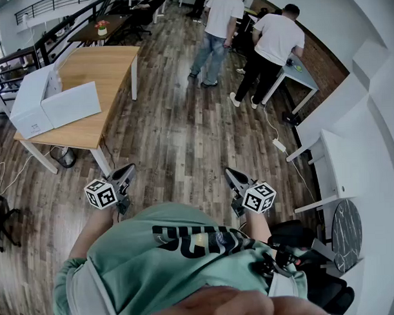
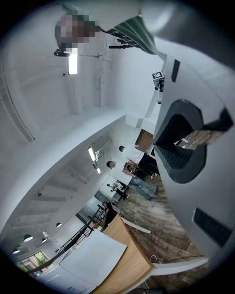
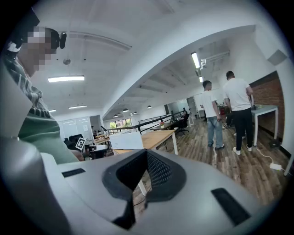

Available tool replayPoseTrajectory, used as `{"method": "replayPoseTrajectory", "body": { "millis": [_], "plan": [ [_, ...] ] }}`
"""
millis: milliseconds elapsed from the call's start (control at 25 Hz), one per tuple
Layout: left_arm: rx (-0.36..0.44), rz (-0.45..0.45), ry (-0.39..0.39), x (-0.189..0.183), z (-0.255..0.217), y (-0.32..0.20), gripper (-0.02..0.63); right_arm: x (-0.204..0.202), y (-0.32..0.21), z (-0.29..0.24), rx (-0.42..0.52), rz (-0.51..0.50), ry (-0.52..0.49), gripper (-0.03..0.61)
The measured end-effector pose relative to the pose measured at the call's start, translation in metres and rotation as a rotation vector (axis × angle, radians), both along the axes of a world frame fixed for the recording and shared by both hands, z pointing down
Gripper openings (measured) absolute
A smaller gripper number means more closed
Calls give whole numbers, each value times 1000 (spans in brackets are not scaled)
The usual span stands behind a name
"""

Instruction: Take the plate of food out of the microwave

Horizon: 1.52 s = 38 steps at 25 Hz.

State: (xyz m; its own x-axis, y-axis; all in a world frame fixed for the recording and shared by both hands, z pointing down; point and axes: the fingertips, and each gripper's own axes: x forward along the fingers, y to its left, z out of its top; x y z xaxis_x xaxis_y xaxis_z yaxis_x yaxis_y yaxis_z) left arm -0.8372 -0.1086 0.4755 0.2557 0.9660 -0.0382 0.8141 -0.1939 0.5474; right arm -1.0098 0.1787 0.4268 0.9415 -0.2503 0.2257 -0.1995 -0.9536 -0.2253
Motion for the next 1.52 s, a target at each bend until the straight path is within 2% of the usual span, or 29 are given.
{"method": "replayPoseTrajectory", "body": {
  "millis": [880, 1520],
  "plan": [
    [1, -17, -8, -3, 2, -22, -2, 0, -21, -1, -18, -45, 6, 6],
    [7, 22, 2, -24, -3, 21, -2, -22, 4, 5, 7, -41, 23, 6]
  ]
}}
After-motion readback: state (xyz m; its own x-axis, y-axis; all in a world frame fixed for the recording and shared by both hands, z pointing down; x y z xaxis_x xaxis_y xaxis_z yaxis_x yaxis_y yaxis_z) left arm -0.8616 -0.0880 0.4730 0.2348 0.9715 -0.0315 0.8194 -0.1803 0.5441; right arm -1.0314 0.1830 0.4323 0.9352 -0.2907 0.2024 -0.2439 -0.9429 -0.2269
